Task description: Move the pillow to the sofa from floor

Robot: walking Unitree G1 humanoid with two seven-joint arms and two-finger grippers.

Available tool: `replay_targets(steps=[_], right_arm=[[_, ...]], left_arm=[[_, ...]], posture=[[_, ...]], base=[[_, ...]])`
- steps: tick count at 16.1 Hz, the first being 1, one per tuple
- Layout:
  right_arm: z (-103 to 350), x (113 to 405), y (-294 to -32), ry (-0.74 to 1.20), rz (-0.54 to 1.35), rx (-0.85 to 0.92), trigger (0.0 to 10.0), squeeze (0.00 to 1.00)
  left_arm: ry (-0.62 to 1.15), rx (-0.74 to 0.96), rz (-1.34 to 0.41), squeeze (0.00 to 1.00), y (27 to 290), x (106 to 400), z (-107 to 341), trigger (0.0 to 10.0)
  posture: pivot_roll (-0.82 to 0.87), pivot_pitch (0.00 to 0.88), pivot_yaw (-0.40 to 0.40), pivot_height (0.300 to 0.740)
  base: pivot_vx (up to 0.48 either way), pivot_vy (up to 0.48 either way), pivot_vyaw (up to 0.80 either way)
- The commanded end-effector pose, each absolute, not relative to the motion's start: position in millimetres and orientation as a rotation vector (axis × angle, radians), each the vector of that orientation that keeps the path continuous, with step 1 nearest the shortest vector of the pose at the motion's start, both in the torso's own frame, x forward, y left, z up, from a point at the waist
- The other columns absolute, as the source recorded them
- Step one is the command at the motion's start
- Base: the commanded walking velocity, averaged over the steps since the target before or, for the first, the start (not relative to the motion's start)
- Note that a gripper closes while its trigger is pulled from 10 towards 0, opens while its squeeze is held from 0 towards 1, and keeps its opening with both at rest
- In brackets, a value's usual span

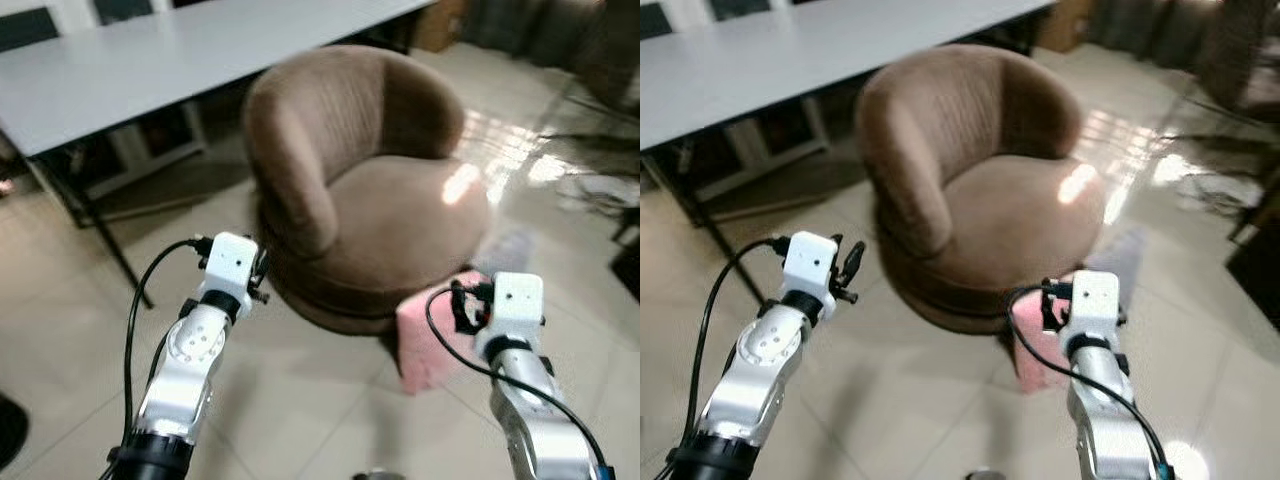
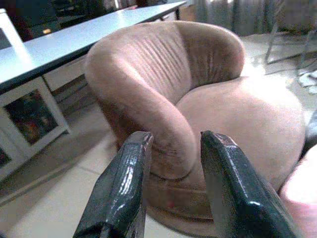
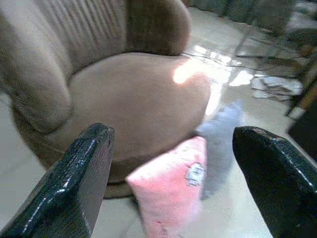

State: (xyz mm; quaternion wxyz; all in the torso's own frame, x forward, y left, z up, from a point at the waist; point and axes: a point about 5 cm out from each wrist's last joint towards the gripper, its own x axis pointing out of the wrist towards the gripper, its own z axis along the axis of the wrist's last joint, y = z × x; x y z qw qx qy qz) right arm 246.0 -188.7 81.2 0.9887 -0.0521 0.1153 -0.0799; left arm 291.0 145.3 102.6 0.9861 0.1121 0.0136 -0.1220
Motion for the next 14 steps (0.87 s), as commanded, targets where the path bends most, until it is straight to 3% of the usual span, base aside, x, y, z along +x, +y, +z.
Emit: replay_targets(steps=[1, 7, 9, 14], right_arm=[[85.1, 248.2, -183.8, 0.212, -0.133, -0.132, 10.0, 0.0], [83.5, 248.8, -181.9, 0.22, -0.121, -0.152, 10.0, 0.0], [84.5, 247.6, -184.3, 0.214, -0.144, -0.103, 10.0, 0.0], [85.3, 248.0, -184.3, 0.21, -0.146, -0.099, 10.0, 0.0]], left_arm=[[0.015, 0.233, -0.238, 0.0, 147.4, 290.2, 104.7, 10.0], [0.003, 0.231, -0.238, 0.0, 147.2, 290.4, 106.8, 10.0], [-0.001, 0.227, -0.248, 0.0, 146.4, 291.2, 107.7, 10.0], [0.004, 0.226, -0.256, 0.0, 144.8, 292.5, 107.4, 10.0]], posture=[[-0.07, 0.0, 0.005, 0.74], [-0.07, 0.0, 0.005, 0.74], [-0.07, 0.0, 0.009, 0.74], [-0.07, 0.0, 0.015, 0.74]], base=[[0.0, 0.0, 0.0], [0.0, 0.0, 0.0], [0.0, 0.141, -0.62], [0.0, 0.43, -0.8]])
